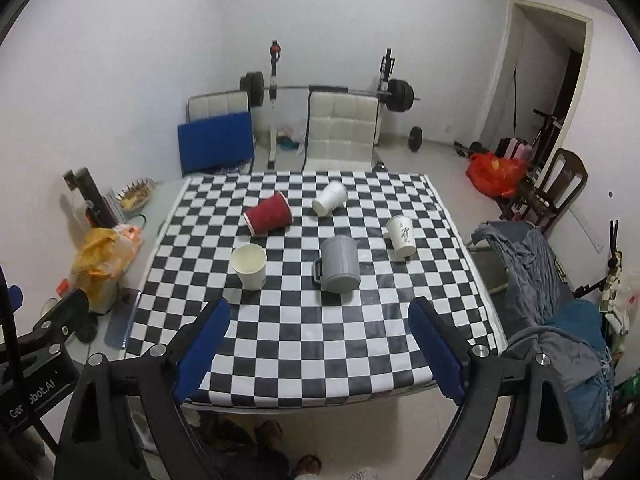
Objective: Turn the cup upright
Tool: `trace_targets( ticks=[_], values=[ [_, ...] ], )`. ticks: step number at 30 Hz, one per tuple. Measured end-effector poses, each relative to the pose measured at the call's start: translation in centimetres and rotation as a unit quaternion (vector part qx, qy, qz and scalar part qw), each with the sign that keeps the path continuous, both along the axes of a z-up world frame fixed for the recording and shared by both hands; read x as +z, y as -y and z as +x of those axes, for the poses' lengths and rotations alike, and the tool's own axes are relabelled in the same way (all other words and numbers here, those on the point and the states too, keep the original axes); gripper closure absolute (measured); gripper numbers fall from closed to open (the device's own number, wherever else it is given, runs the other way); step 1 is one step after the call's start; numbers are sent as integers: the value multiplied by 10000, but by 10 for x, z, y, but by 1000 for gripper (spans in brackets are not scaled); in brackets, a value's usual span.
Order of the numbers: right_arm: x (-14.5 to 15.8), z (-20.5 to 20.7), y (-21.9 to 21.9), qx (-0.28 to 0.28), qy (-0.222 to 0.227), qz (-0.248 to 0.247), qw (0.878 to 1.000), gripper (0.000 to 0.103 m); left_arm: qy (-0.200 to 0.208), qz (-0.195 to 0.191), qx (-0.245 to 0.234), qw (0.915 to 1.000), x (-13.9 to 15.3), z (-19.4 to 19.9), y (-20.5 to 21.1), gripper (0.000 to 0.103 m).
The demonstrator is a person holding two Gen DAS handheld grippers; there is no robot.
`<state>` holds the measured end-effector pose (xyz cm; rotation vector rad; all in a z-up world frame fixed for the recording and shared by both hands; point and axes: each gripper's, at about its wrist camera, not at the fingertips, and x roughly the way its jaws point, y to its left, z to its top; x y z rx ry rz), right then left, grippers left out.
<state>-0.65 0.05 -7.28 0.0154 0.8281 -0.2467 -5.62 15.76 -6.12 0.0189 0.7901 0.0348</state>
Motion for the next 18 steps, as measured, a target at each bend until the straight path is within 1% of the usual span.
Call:
trace_targets(
  ticks=[4, 10, 18],
  values=[
    [16, -17, 3, 15, 113, -24, 9999, 11, 110, -65, 93, 9999, 11, -14, 2, 1],
    [36, -38, 7, 31, 262, -54, 9996, 10, 261, -84, 138, 9995, 19, -27, 6, 1],
    [46, -52, 8, 44, 378, -129, 9992, 10, 328, -67, 145, 9993, 23, -36, 10, 1]
  ],
)
